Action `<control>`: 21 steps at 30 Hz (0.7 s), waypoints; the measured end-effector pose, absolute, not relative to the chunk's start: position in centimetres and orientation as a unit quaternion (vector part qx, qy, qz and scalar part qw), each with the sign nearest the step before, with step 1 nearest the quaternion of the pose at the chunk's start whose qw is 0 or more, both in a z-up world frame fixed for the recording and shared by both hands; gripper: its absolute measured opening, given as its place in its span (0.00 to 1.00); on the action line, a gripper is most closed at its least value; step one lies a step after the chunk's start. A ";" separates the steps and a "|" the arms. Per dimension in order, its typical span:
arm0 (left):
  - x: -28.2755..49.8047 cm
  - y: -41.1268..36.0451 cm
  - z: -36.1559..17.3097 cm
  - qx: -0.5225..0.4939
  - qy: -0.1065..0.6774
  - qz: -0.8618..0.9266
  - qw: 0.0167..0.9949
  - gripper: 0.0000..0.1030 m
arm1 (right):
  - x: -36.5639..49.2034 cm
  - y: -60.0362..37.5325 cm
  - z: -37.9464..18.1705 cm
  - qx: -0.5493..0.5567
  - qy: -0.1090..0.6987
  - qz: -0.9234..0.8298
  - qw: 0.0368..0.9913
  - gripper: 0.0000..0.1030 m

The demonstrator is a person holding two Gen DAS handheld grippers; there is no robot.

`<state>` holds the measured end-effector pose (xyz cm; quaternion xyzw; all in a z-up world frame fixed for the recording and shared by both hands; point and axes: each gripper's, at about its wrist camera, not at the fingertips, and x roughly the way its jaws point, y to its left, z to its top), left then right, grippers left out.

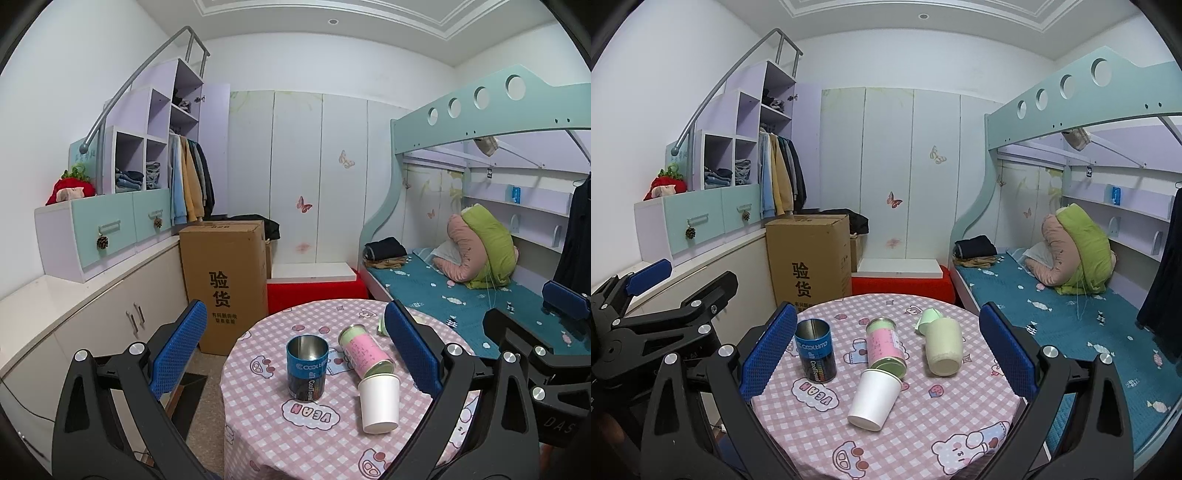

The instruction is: Flip cup upright

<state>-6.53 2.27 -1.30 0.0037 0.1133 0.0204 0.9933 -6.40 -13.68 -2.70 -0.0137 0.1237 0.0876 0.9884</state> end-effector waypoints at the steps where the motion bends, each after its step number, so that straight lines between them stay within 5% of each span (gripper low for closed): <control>1: -6.6 2.3 -1.3 0.004 0.114 0.020 0.993 0.94 | -6.4 -13.7 -2.7 -0.013 0.124 0.088 0.988 0.93; 21: -6.3 2.3 -1.5 0.006 0.114 0.022 0.993 0.94 | -6.2 -13.5 -2.9 -0.011 0.127 0.089 0.988 0.93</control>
